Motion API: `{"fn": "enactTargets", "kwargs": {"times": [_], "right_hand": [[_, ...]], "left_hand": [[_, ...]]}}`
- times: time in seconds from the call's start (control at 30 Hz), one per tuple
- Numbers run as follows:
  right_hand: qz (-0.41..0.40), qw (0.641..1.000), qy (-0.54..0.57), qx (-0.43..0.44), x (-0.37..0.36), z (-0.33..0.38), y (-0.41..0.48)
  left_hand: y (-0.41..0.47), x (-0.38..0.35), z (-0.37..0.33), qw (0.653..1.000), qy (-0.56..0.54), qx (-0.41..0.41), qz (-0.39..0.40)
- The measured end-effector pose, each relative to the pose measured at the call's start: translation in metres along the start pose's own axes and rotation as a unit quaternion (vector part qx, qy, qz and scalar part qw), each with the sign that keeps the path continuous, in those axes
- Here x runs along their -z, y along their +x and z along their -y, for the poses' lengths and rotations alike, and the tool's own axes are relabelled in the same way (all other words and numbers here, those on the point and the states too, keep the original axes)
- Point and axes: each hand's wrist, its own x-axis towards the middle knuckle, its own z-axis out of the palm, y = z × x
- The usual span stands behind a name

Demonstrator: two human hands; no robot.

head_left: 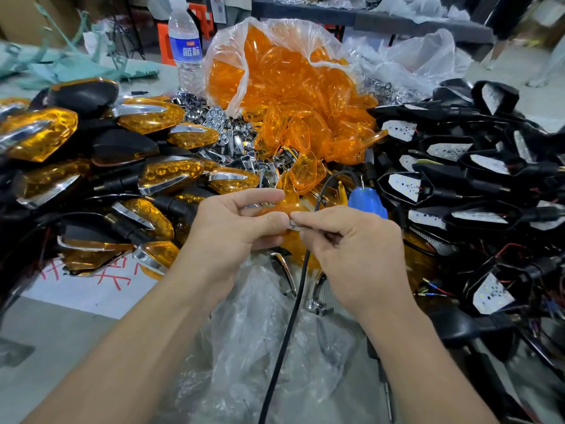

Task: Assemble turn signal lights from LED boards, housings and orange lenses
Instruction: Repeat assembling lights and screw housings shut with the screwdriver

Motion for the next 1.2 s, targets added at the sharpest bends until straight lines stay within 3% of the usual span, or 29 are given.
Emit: {"fn": "enactTargets", "kwargs": {"times": [0.13,0.27,0.37,0.6,0.73,0.9,1.2], "right_hand": [[-0.014,0.978,0.17,-0.12,0.004,-0.002,0.005],[0.068,0.882,0.42,-0.204,0.011,-0.001,0.008],[0.102,0.841,0.49,-0.207,0.014,-0.001,0.007],[0.078,0.857,0.48,-0.173,0.017,-0.001,0.005],[0.098,0.889,0.441,-0.075,0.021,-0.004,0.007],[0.087,0.916,0.391,-0.004,0.023,-0.004,0.008],[0.082,0.917,0.388,-0.026,0.02,-0.002,0.005]], "left_hand": [[0.001,0.005,-0.003,0.998,-0.066,-0.022,0.001],[-0.003,0.005,-0.007,0.994,-0.059,-0.077,0.046],[-0.006,0.006,-0.011,0.991,-0.033,-0.112,0.07],[-0.009,0.004,-0.012,0.986,-0.005,-0.146,0.083],[-0.01,0.007,-0.013,0.965,0.103,-0.196,0.138],[-0.012,0.004,-0.01,0.945,0.17,-0.251,0.127],[-0.014,0.002,-0.006,0.944,0.159,-0.278,0.084]]}}
